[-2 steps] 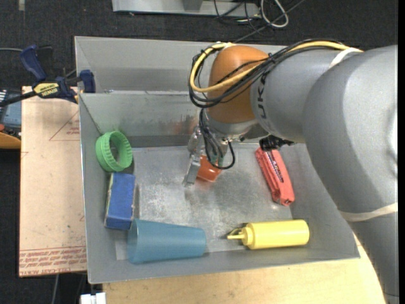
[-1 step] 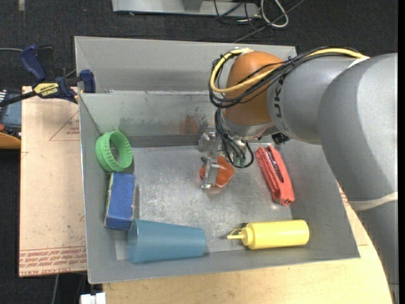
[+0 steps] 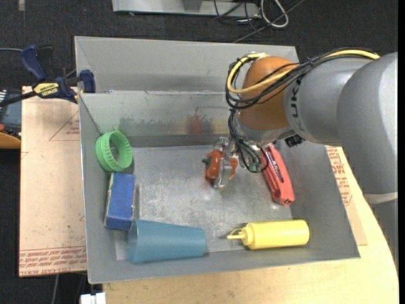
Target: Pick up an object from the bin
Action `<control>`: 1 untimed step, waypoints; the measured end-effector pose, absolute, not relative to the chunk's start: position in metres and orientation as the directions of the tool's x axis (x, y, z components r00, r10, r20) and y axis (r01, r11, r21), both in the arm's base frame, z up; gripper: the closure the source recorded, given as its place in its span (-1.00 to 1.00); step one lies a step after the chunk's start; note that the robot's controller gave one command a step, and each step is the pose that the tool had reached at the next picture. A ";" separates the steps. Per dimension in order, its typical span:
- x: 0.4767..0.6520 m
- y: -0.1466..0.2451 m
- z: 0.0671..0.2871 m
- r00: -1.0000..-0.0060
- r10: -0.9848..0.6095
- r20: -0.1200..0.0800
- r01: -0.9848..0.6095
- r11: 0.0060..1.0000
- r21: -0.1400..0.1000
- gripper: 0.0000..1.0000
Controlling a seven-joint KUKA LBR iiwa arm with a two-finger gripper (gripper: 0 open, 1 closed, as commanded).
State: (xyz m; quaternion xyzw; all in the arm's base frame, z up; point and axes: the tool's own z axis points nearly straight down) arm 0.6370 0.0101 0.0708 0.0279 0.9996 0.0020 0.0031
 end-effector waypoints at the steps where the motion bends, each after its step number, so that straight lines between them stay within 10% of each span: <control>1: 0.637 0.010 0.071 -0.998 0.056 -0.006 0.056 0.998 0.004 1.00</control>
Offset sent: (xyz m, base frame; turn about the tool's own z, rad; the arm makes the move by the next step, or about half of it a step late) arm 0.0000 0.0000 0.0355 0.0000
